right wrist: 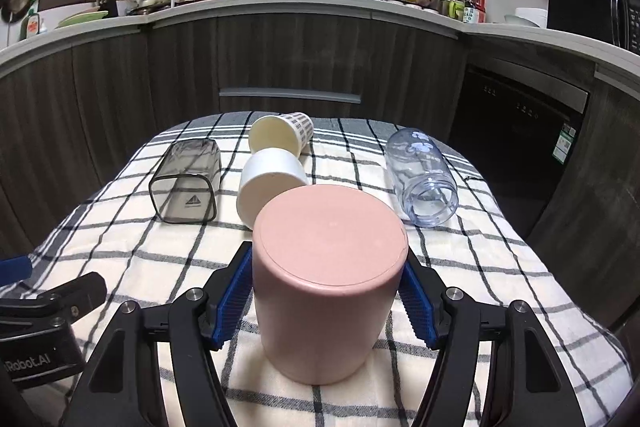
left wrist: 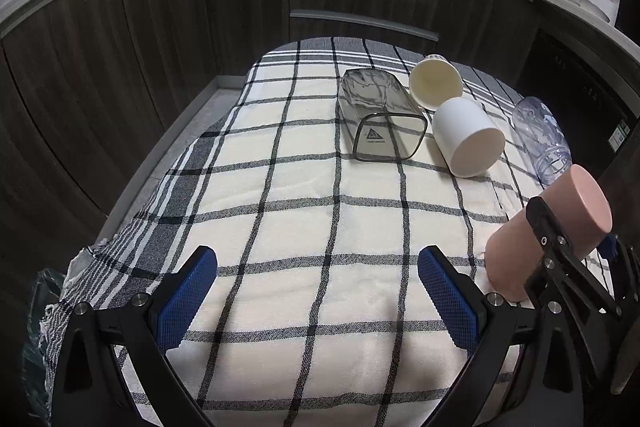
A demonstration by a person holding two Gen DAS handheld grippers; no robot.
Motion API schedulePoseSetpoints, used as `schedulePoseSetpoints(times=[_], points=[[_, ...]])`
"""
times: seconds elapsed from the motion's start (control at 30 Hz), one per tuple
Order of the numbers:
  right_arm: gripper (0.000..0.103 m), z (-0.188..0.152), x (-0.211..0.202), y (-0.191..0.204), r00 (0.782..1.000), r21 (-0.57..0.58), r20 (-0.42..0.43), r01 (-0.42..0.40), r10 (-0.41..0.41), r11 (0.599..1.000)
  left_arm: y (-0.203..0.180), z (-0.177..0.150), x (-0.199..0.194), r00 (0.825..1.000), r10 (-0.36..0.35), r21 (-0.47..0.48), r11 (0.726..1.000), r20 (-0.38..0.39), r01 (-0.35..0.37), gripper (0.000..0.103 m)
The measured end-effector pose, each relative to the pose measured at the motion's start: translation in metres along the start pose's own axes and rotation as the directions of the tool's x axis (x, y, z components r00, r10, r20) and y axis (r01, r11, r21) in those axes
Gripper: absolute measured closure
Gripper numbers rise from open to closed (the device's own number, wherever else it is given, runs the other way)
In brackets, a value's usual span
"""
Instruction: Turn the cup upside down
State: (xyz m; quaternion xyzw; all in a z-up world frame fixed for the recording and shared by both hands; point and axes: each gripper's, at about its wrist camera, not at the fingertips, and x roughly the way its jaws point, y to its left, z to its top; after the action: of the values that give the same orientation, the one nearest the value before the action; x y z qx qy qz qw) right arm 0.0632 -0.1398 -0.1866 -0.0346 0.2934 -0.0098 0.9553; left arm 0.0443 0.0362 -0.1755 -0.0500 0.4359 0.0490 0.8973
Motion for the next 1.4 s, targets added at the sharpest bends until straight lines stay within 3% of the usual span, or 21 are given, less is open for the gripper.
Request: schedulePoseSetpoints(times=[0.07, 0.1, 0.2, 0.4, 0.77, 1.03, 1.4], points=[[0.033, 0.002, 0.000, -0.003, 1.000, 0.013, -0.009, -0.010, 0.010, 1.000, 0.001, 0.000, -0.001, 1.000, -0.001, -0.004, 1.000, 0.002, 0.001, 0.001], [0.024, 0.002, 0.001, -0.003, 1.000, 0.017, -0.015, -0.010, 0.011, 1.000, 0.002, 0.001, -0.002, 1.000, -0.003, -0.007, 1.000, 0.002, 0.003, 0.001], [0.011, 0.006, -0.007, -0.004, 1.000, 0.015, 0.004, -0.003, 0.003, 1.000, 0.004, 0.002, -0.007, 1.000, -0.011, -0.017, 1.000, 0.012, 0.011, 0.001], [0.010, 0.020, -0.036, 0.000, 0.999, -0.009, 0.042, -0.024, 0.025, 1.000, 0.011, 0.006, -0.037, 0.997, -0.018, -0.040, 0.999, 0.071, 0.021, 0.001], [0.008, 0.051, -0.093, -0.033, 0.998, 0.076, -0.011, -0.064, 0.065, 0.995, 0.005, 0.012, -0.113, 0.976, -0.049, -0.028, 0.998, 0.211, 0.056, 0.000], [0.008, 0.060, -0.123, -0.059, 0.997, 0.115, -0.013, -0.076, 0.078, 0.990, -0.013, 0.015, -0.145, 0.963, -0.072, 0.019, 0.997, 0.259, 0.070, 0.000], [0.005, 0.070, -0.166, -0.071, 0.996, 0.096, 0.065, -0.071, 0.065, 0.993, -0.029, 0.010, -0.186, 0.951, -0.054, 0.077, 0.997, 0.305, 0.032, 0.000]])
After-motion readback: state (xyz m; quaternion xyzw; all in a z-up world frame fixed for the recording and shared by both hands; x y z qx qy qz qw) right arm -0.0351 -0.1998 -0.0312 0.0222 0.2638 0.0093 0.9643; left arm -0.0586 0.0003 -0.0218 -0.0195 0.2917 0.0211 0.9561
